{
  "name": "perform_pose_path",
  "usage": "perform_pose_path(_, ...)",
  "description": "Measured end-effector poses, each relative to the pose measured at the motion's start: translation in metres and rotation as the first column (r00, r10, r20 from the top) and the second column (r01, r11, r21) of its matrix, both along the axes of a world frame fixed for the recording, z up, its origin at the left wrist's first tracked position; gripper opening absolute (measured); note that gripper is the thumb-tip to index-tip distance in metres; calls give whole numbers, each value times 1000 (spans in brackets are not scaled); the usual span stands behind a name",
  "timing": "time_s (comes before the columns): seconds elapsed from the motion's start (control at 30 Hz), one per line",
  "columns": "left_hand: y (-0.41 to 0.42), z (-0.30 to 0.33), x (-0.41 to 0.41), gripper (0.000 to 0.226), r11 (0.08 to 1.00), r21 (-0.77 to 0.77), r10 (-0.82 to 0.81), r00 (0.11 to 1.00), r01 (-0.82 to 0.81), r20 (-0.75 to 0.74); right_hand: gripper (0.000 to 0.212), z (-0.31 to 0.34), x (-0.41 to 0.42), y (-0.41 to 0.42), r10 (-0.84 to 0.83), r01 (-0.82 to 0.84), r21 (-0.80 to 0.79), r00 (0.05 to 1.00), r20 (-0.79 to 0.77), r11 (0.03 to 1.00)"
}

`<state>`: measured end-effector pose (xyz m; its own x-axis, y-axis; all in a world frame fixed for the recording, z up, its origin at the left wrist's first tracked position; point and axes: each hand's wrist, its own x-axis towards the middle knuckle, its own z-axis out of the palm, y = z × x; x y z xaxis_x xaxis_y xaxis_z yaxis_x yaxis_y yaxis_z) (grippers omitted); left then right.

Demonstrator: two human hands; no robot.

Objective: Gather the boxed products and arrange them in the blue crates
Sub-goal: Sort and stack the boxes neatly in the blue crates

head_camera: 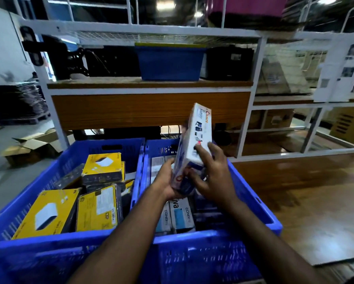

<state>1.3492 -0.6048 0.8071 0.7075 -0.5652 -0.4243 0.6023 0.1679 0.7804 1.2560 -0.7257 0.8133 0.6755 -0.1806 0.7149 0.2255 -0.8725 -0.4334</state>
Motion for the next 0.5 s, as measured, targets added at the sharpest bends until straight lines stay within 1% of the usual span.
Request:
perform_pose_path(0.07,-1,-4,3,50,1000,6,11,1000,-11,11,67,5,2,10,-3,5,-65,1000,29,998)
perform_pose_path(0.13,-1,-8,6,48,1000,-15,27,999,-27,21,69,10,3,16,9,-7,-80,1000,29,997)
perform_pose_path(0.23,-1,-11,12,53,993,-47,109,994,-110,-14,73,13,6,17,-4,5,-28,1000,7,1000)
perform_pose_path(0.3,-2,-11,15,52,984,-98,147,989,-149,-25,68,15,7,13,-19,19,48,1000,3,999)
perform_pose_path(0.37,-3,-5,12,44,967,-131,221,975,-219,7,56,14,10,8,-43,47,153,999,-34,987)
perform_pose_path(0.43,-2,-4,13,40,943,-148,316,943,-299,105,51,8,19,1,-44,88,338,990,-134,937)
perform_pose_path(0.5,2,-4,14,26,902,-122,432,868,-414,244,45,-2,30,-6,28,80,536,981,-191,840)
